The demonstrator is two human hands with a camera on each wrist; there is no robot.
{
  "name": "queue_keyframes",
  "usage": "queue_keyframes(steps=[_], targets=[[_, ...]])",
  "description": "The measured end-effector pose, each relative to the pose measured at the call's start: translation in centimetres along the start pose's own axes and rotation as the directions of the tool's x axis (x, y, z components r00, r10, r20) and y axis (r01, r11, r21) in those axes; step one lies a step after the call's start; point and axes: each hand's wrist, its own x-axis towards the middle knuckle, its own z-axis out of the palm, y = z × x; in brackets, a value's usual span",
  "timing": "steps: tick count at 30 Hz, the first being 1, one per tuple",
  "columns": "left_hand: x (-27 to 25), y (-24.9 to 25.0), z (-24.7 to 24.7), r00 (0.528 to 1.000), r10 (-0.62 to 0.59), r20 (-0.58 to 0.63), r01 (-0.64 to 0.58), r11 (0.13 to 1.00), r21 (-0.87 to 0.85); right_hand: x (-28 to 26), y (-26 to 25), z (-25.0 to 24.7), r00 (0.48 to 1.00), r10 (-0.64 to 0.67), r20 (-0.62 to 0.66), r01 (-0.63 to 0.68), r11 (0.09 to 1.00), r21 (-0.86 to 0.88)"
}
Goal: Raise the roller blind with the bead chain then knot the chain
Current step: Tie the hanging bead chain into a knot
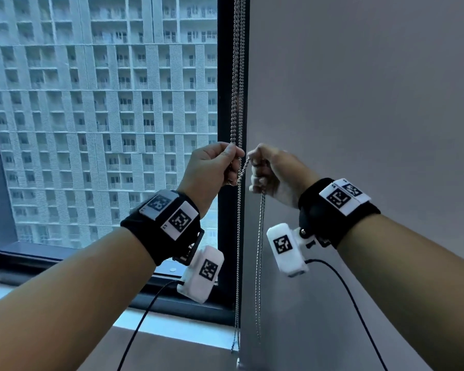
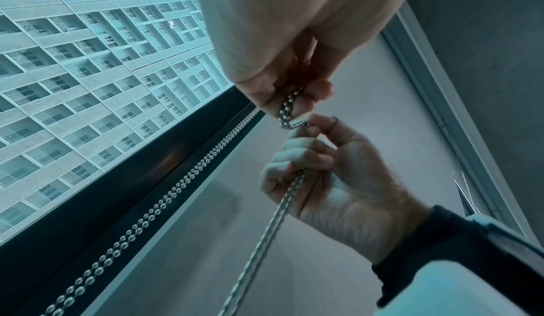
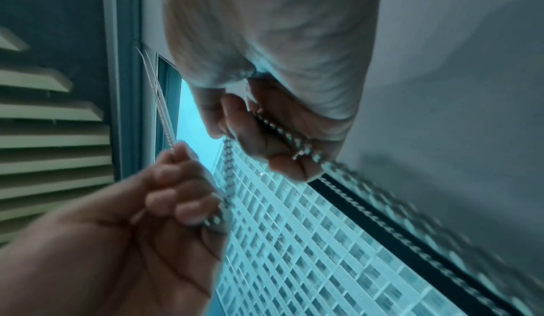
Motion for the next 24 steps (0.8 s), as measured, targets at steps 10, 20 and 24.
queue_keyframes(steps=[10,20,24], targets=[[-0.2,0.6,-0.6,0.993,-0.102,0.054,0.106,0.991,-0.078,0.7,-4.1,1.5,0.999,0.001,0.041,-0.005,0.994,0.108],[0.1,-0.3,-0.1,0.984,-0.162,-0.074,0.158,0.986,-0.062,-0.4,-5.0,2.5,0.968,0.09,0.234,-0.105,0.993,0.054],[0.2,-0.3,-0.2,0.984,-0.167,-0.066,0.168,0.986,0.011,-0.4,-4.6,2.4,0.969,0.078,0.234,-0.097,0.993,0.071]])
